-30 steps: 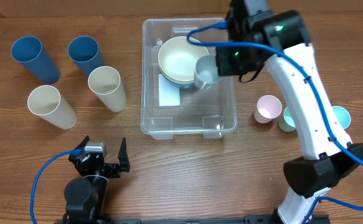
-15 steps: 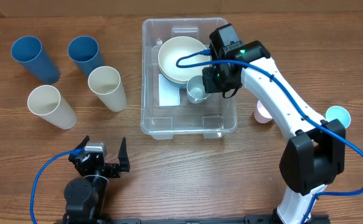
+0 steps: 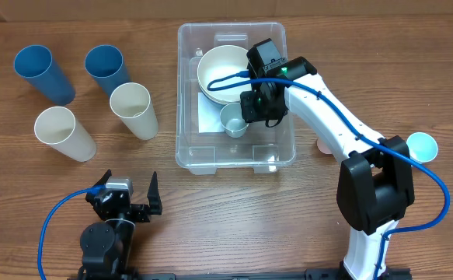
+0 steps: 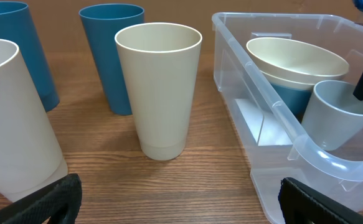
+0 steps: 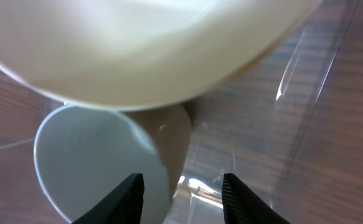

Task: Pack container
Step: 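Place the grey cup upright in the container beside the bowls, then grasp the pink cup with the right gripper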

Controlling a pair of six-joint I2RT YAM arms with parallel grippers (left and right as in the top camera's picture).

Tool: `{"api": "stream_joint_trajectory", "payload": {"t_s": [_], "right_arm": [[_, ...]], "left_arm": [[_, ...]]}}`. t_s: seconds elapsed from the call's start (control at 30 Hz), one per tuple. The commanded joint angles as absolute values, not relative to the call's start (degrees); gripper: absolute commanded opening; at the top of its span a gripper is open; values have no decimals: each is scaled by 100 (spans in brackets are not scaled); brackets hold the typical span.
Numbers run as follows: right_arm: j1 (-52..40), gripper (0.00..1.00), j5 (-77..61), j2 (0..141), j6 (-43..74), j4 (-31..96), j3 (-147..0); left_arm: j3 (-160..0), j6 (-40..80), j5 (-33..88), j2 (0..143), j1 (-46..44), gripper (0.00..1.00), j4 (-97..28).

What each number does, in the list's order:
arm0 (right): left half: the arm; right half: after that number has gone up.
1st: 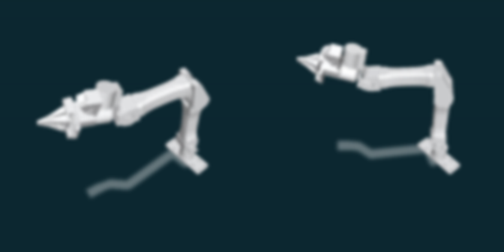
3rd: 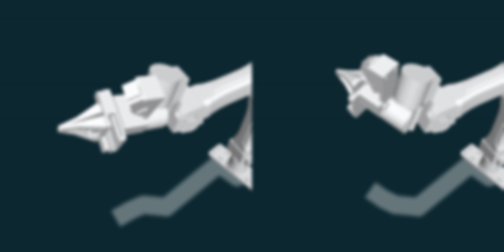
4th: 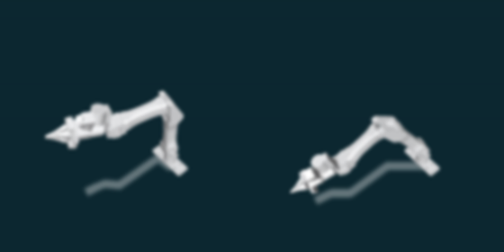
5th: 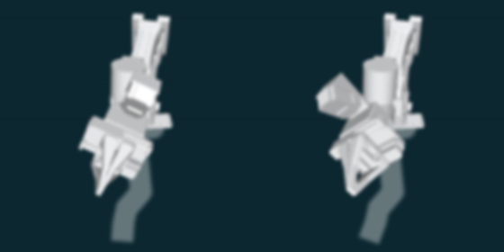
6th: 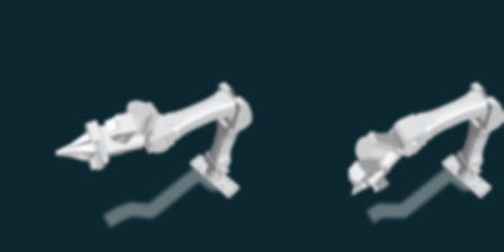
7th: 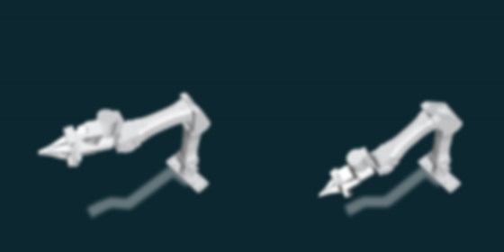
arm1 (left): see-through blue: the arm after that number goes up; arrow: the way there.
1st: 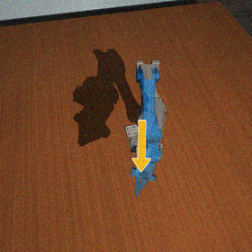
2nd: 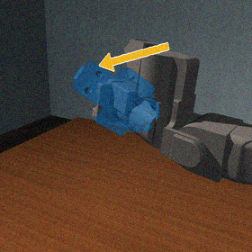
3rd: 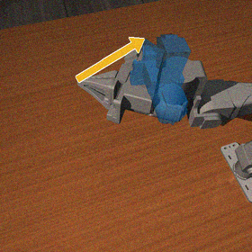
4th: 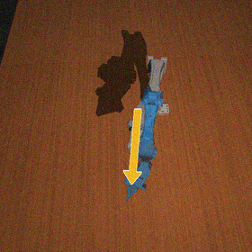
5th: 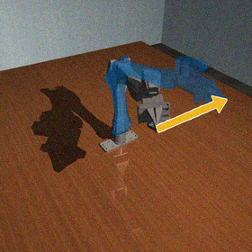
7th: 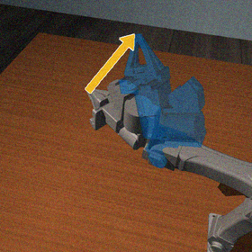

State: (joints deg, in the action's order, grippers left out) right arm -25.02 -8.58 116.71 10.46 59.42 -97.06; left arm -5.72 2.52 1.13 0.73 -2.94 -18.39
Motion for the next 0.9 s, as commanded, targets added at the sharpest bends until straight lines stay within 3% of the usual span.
{"api": "stream_joint_trajectory", "payload": {"t_s": [0.0,0.23,0.4,0.63,0.87], "right_arm": [[-2504,41,-934,11668,998,6215,-10064],[-2471,41,-733,11627,895,7537,-11673],[-1881,42,-307,11437,1256,9135,-12814],[-416,46,-456,11037,1549,9706,-12693],[336,45,-202,11037,1525,8840,-10831]], "left_arm": [[-554,143,193,25,-259,100,-1822],[-554,143,193,25,-259,100,-1822],[-554,143,196,25,-259,100,-1822],[-554,143,193,25,-259,100,-1822],[-554,143,196,27,-259,100,-1822]]}}
